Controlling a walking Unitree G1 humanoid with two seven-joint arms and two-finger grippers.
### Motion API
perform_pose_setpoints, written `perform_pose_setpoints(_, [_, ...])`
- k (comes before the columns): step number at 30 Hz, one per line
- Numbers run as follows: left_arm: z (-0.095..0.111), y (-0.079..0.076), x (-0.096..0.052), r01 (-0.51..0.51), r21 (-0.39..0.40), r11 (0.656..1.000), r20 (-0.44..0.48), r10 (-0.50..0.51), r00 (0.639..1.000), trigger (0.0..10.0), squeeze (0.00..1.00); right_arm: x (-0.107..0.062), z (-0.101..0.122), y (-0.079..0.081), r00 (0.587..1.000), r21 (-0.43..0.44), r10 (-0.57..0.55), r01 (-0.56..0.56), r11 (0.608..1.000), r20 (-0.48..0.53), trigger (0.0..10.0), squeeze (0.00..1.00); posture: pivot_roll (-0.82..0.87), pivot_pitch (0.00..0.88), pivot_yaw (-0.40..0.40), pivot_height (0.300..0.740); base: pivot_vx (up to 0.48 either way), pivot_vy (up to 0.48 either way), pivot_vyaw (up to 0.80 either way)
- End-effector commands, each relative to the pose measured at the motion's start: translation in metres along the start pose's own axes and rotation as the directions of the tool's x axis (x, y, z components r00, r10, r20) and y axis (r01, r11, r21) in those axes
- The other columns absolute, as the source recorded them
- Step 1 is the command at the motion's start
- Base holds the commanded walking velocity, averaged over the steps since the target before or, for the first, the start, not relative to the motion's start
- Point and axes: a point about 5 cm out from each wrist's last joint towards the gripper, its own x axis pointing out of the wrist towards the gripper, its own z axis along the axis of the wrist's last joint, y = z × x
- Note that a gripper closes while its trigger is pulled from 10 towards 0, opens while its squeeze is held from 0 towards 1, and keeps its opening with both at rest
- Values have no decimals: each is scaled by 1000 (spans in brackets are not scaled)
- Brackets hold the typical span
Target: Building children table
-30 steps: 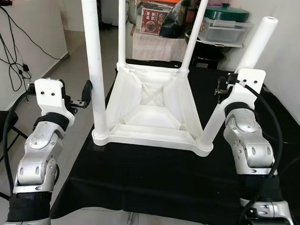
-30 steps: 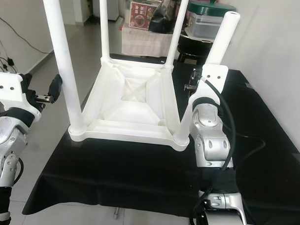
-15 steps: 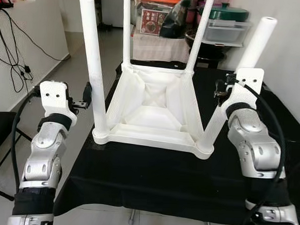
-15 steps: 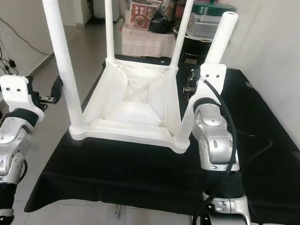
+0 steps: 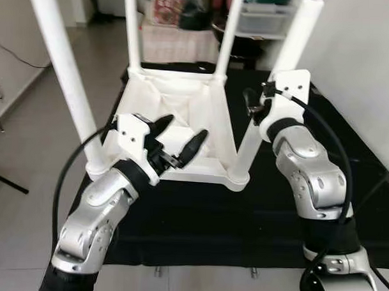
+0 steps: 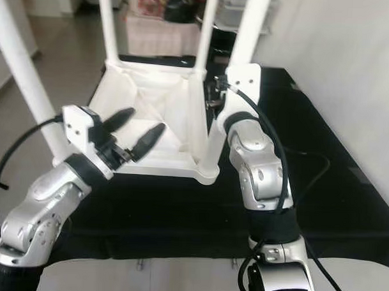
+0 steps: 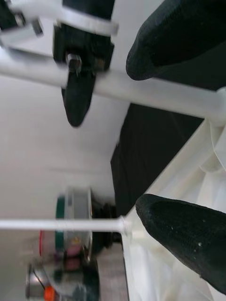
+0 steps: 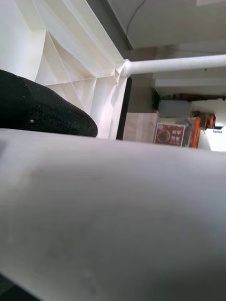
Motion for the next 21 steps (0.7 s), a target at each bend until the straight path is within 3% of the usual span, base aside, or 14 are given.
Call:
perform_pose_setpoints(1, [3, 1, -4, -11, 23, 1000, -5, 12, 1000, 10000, 0, -2, -53, 15, 967, -55, 60, -75, 996, -248, 10000, 0, 1, 142, -85, 740, 0, 0, 0])
perform_pose_setpoints(5, [3, 12, -9, -78, 65, 995, -23, 79, 997, 10000, 0, -3, -53, 18, 964, -51, 81, -97, 994, -252, 10000, 0, 1, 143, -85, 740, 0, 0, 0])
perform_pose_setpoints(6, [2, 23, -12, -151, 105, 983, -31, 156, 987, 10000, 0, -4, -54, 19, 962, -55, 92, -110, 992, -256, 10000, 0, 2, 146, -82, 740, 0, 0, 0])
perform_pose_setpoints(7, [1, 36, -17, -260, 177, 949, -41, 271, 962, 10000, 0, -5, -56, 18, 960, -60, 95, -114, 992, -262, 10000, 0, 2, 146, -80, 740, 0, 0, 0])
perform_pose_setpoints(9, [1, 36, -17, -260, 177, 949, -41, 271, 962, 10000, 0, -5, -56, 18, 960, -60, 95, -114, 992, -262, 10000, 0, 2, 146, -80, 740, 0, 0, 0])
perform_pose_setpoints(11, [-5, 49, -31, -397, 247, 884, -64, 424, 903, 10000, 0, -5, -59, 14, 958, -74, 85, -109, 991, -274, 10000, 0, 8, 151, -73, 740, 0, 0, 0])
perform_pose_setpoints(12, [-5, 49, -31, -397, 247, 884, -64, 424, 903, 10000, 0, -5, -59, 14, 958, -74, 85, -109, 991, -274, 10000, 0, 8, 151, -73, 740, 0, 0, 0])
perform_pose_setpoints(13, [-11, 50, -40, -442, 269, 855, -95, 481, 872, 10000, 0, -4, -59, 11, 958, -81, 76, -102, 992, -277, 10000, 0, 9, 151, -73, 740, 0, 0, 0])
perform_pose_setpoints(14, [-11, 50, -40, -442, 269, 855, -95, 481, 872, 10000, 0, -4, -59, 11, 958, -81, 76, -102, 992, -277, 10000, 0, 9, 151, -73, 740, 0, 0, 0])
perform_pose_setpoints(19, [-26, 45, -70, -528, 298, 795, -171, 589, 790, 10000, 0, 0, -59, 1, 958, -98, 56, -87, 991, -282, 10000, 0, 16, 154, -76, 740, 0, 0, 0])
perform_pose_setpoints(21, [-27, 46, -75, -545, 294, 785, -180, 606, 775, 10000, 0, 1, -59, 0, 958, -101, 55, -86, 991, -282, 10000, 0, 16, 154, -76, 740, 0, 0, 0])
